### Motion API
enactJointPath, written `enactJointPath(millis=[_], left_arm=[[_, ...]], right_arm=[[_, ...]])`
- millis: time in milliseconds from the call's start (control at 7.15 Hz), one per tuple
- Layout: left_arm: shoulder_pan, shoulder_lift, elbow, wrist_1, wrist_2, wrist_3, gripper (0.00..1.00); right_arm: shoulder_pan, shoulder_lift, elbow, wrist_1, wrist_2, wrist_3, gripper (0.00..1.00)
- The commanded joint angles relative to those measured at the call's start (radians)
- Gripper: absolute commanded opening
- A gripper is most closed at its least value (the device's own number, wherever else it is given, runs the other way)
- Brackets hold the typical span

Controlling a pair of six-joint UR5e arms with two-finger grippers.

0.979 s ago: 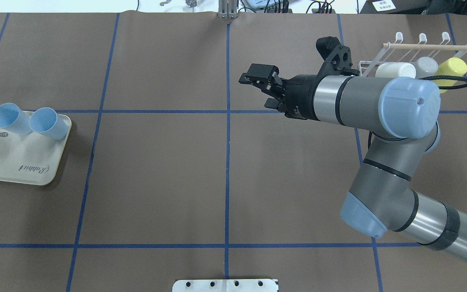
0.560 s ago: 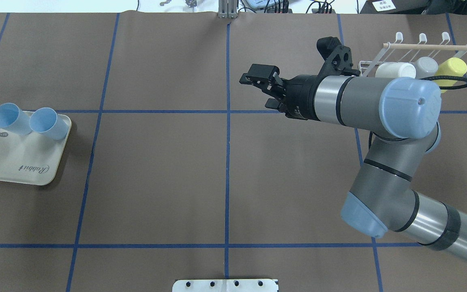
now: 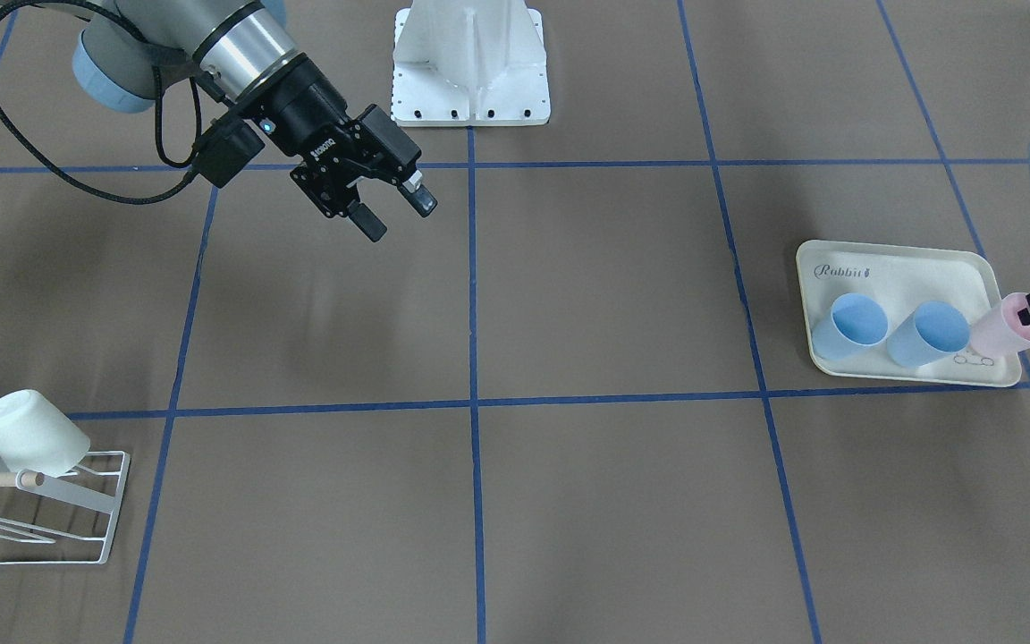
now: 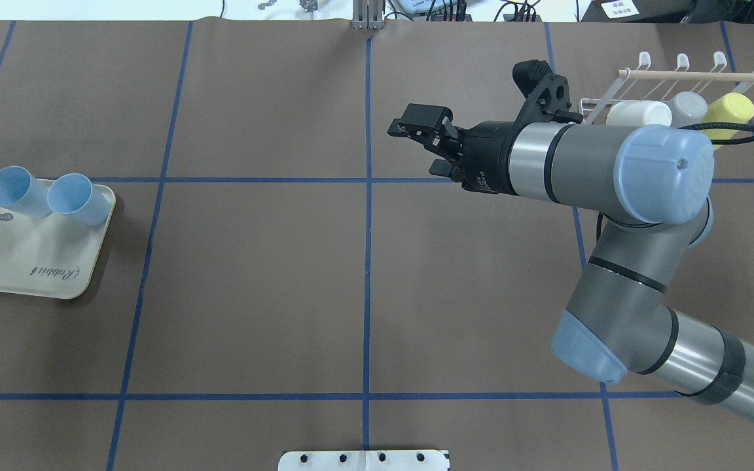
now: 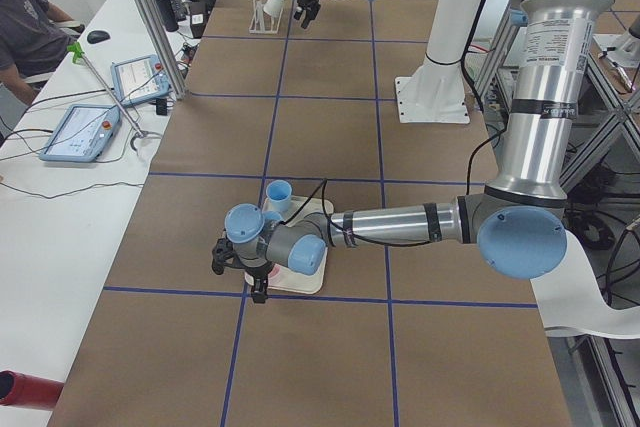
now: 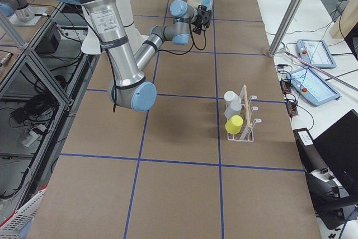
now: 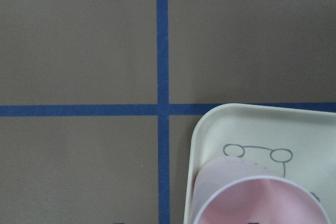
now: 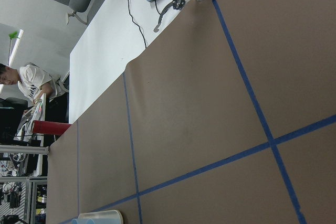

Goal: Transfer IKEA cup to right arm and place on rack

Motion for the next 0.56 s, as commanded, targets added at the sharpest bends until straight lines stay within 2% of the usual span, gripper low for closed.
enactJointPath(millis=[0, 140, 280, 420], left_arm=[[0.001, 0.001, -0.003, 0.001, 0.002, -0.007, 0.0], [-0.001, 0.001, -0.015, 0.013, -0.004, -0.009, 0.0], [-0.002, -0.001, -0.033, 0.048, -0.056, -0.01, 0.0], [-0.066, -0.009, -0.058, 0.107, -0.085, -0.009, 0.0]], right_arm=[[0.0, 0.0, -0.001, 0.0, 0.0, -0.003, 1.0], [0.0, 0.0, -0.004, -0.001, -0.001, -0.006, 1.0], [0.0, 0.001, -0.004, 0.0, -0.001, -0.006, 1.0], [0.0, 0.0, -0.002, 0.0, -0.001, -0.006, 1.0]])
